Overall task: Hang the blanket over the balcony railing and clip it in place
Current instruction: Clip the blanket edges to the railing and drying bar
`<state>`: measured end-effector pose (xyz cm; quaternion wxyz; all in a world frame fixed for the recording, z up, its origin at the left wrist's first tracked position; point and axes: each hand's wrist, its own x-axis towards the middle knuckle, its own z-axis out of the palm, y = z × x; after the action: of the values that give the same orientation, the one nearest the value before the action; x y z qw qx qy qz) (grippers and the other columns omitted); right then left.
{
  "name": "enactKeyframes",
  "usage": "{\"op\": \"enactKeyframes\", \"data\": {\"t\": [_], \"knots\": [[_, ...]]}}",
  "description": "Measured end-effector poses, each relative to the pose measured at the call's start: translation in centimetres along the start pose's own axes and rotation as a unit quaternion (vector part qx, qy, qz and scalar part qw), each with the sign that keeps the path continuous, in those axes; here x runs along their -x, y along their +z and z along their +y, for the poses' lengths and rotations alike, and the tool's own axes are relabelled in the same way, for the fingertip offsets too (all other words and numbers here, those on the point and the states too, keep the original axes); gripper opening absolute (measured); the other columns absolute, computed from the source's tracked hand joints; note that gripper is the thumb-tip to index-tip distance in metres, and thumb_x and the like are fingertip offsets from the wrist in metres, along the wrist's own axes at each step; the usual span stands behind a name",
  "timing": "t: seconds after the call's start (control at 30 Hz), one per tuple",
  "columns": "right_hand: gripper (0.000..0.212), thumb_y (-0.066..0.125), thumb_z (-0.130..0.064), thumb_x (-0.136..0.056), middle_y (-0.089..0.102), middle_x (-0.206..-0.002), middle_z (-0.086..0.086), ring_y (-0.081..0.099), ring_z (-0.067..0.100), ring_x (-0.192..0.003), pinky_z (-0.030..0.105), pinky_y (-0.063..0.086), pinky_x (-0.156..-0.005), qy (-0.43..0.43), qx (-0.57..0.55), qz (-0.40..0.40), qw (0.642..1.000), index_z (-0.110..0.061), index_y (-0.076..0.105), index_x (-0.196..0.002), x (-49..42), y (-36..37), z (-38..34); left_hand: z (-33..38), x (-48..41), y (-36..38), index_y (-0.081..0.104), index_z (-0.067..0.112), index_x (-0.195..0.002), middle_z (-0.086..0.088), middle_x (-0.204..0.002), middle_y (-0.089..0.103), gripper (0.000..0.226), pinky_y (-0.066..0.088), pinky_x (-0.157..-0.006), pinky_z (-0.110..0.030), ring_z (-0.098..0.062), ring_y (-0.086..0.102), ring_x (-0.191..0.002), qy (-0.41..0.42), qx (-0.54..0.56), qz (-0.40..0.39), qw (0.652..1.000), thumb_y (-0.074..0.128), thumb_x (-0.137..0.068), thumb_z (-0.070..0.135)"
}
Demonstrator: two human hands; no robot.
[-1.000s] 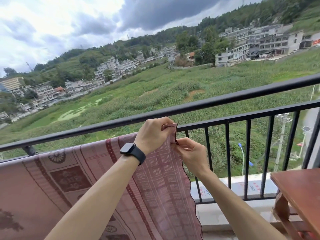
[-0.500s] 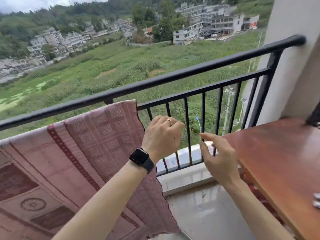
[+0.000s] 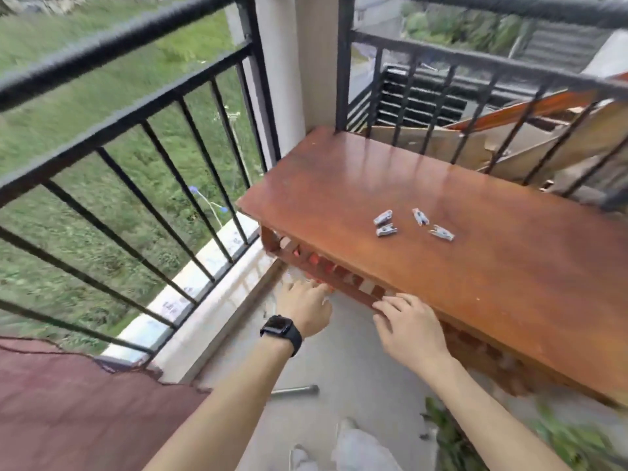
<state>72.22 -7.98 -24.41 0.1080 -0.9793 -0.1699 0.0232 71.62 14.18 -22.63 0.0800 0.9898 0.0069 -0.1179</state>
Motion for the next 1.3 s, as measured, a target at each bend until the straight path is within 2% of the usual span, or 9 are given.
{"op": "enactKeyframes", "data": {"t": [0.13,0.3,0.53,0.7,0.8,0.93,1.13,1.23,1.3], "knots": [[0.035,0.046,-0.040,-0.100,0.062,-0.134,-0.013,0.046,0.017,-0.133,0.038,0.037,-0.109,0.059,-0.007,-0.076,0.995,-0.032,0.063,-0.130,0.0,0.7,3.9,2.1,-3.4,1.5,0.059,0.031,-0.127,-0.001,-0.122,0.065,0.038,0.047,-0.088,-0.038,-0.026,0.060,-0.111,0.033,0.039,-0.038,0.998,0.044,-0.093,0.035],[0.037,0.043,-0.040,-0.100,0.060,-0.137,-0.013,0.046,0.015,-0.131,0.037,0.039,-0.108,0.093,-0.018,-0.118,0.989,-0.032,0.059,-0.133,-4.9,2.3,9.3,4.6,-10.3,2.5,0.055,0.030,-0.130,-0.002,-0.125,0.062,0.039,0.045,-0.088,-0.037,-0.027,0.059,-0.112,0.026,0.063,-0.065,0.996,0.045,-0.093,0.033],[0.043,0.042,-0.035,-0.101,0.051,-0.145,-0.011,0.040,0.017,-0.135,0.035,0.038,-0.107,0.036,-0.044,-0.170,0.984,-0.031,0.048,-0.143,-21.0,5.2,16.1,7.1,-27.2,4.1,0.043,0.027,-0.140,-0.005,-0.134,0.052,0.049,0.043,-0.094,-0.040,-0.030,0.054,-0.119,-0.026,0.056,-0.117,0.991,0.047,-0.092,0.028],[0.048,0.046,-0.030,-0.100,0.042,-0.151,-0.006,0.038,0.022,-0.138,0.040,0.041,-0.108,-0.015,-0.075,-0.186,0.980,-0.028,0.040,-0.148,-31.7,7.6,18.7,8.4,-38.5,5.8,0.038,0.023,-0.142,-0.005,-0.138,0.049,0.048,0.047,-0.091,-0.042,-0.031,0.053,-0.119,-0.065,0.052,-0.120,0.989,0.045,-0.095,0.028],[0.050,0.048,-0.028,-0.100,0.041,-0.151,-0.001,0.041,0.027,-0.134,0.044,0.043,-0.104,-0.073,-0.048,-0.234,0.968,-0.025,0.038,-0.148,-35.5,9.1,19.6,8.7,-42.6,7.0,0.038,0.023,-0.142,-0.004,-0.137,0.049,0.047,0.048,-0.091,-0.042,-0.029,0.053,-0.119,-0.071,0.051,-0.130,0.988,0.044,-0.096,0.029],[0.045,0.055,-0.026,-0.098,0.047,-0.141,0.007,0.042,0.032,-0.129,0.047,0.040,-0.101,-0.109,0.015,-0.302,0.947,-0.019,0.046,-0.141,-37.3,10.4,20.5,8.7,-44.6,8.5,0.051,0.021,-0.130,-0.005,-0.128,0.054,0.036,0.046,-0.091,-0.040,-0.029,0.055,-0.116,-0.059,-0.007,-0.179,0.982,0.042,-0.100,0.039],[0.030,0.064,-0.013,-0.090,0.052,-0.128,0.007,0.048,0.033,-0.121,0.044,0.041,-0.091,-0.117,0.008,-0.261,0.958,-0.016,0.056,-0.118,-37.2,11.8,21.0,8.8,-44.0,9.3,0.052,0.017,-0.101,-0.005,-0.101,0.061,0.041,0.050,-0.073,-0.037,-0.030,0.061,-0.095,-0.110,0.061,-0.140,0.982,0.029,-0.102,0.050],[0.028,0.062,-0.028,-0.095,0.056,-0.126,0.003,0.051,0.029,-0.119,0.042,0.043,-0.094,-0.060,-0.026,-0.287,0.956,-0.019,0.055,-0.120,-37.2,10.8,20.6,8.0,-42.4,8.5,0.044,0.019,-0.092,-0.005,-0.094,0.063,0.041,0.047,-0.067,-0.036,-0.030,0.059,-0.080,-0.161,0.134,-0.139,0.968,0.031,-0.099,0.057],[0.030,0.062,-0.037,-0.094,0.063,-0.117,0.000,0.059,0.025,-0.110,0.039,0.046,-0.088,0.006,-0.110,-0.295,0.949,-0.024,0.054,-0.119,-37.1,9.4,20.4,7.3,-40.5,7.6,0.042,0.022,-0.090,-0.002,-0.085,0.064,0.040,0.048,-0.064,-0.035,-0.028,0.060,-0.074,-0.197,0.229,-0.108,0.947,0.041,-0.095,0.061]]}}
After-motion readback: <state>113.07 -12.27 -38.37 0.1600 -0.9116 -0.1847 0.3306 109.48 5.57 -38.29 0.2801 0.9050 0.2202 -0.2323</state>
